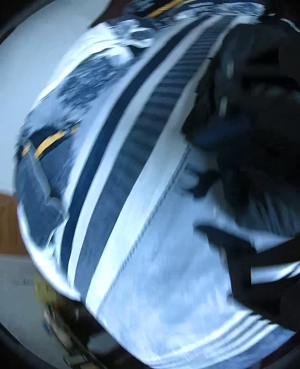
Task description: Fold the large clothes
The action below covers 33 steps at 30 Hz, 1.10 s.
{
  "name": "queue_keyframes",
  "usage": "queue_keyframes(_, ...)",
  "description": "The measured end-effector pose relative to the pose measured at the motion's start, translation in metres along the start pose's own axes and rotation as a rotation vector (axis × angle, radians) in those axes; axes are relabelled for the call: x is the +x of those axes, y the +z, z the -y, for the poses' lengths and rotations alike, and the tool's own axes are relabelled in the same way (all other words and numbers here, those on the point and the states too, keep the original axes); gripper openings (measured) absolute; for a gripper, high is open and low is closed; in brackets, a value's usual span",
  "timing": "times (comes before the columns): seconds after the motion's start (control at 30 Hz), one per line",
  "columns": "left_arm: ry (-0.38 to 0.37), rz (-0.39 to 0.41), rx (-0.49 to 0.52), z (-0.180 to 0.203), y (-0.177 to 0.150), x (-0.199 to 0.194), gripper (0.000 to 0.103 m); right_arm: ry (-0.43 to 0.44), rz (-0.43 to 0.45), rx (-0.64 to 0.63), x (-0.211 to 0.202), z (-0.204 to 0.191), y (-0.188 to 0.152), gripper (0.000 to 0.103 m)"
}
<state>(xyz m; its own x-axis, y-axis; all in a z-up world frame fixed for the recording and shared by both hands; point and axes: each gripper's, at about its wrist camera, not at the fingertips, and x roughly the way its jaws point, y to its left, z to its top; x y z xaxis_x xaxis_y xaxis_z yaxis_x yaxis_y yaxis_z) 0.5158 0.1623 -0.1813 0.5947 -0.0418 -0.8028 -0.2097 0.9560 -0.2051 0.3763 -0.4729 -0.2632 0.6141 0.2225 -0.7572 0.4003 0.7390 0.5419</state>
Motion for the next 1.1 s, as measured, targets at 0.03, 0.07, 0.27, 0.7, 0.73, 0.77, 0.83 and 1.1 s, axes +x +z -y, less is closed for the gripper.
queue_keyframes(0.03,0.015,0.050,-0.034,-0.015,-0.002,-0.018,0.085,0.011,0.021,-0.007,-0.015,0.002,-0.008,0.055)
queue_keyframes(0.07,0.020,0.074,-0.059,-0.028,-0.008,-0.033,0.085,0.015,0.042,-0.014,-0.027,0.003,-0.016,0.073)
queue_keyframes(0.27,-0.095,0.037,-0.103,-0.093,-0.090,-0.082,0.085,0.044,0.043,-0.024,-0.072,0.029,-0.101,0.083)
queue_keyframes(0.7,-0.136,-0.011,-0.093,-0.107,-0.200,-0.069,0.008,0.029,0.022,-0.083,-0.076,0.040,-0.202,0.011)
queue_keyframes(0.73,-0.142,-0.004,-0.098,-0.108,-0.201,-0.067,0.007,0.007,0.013,-0.083,-0.070,0.042,-0.203,0.009)
queue_keyframes(0.77,-0.141,0.003,-0.106,-0.110,-0.202,-0.068,0.005,0.000,-0.002,-0.071,-0.066,0.046,-0.202,0.007)
queue_keyframes(0.83,-0.121,0.004,-0.108,-0.111,-0.202,-0.069,0.004,0.001,0.016,-0.053,-0.072,0.048,-0.201,0.005)
queue_keyframes(1.1,-0.001,-0.062,-0.151,-0.119,-0.206,-0.056,0.002,-0.102,0.015,-0.015,-0.069,0.059,-0.200,0.004)
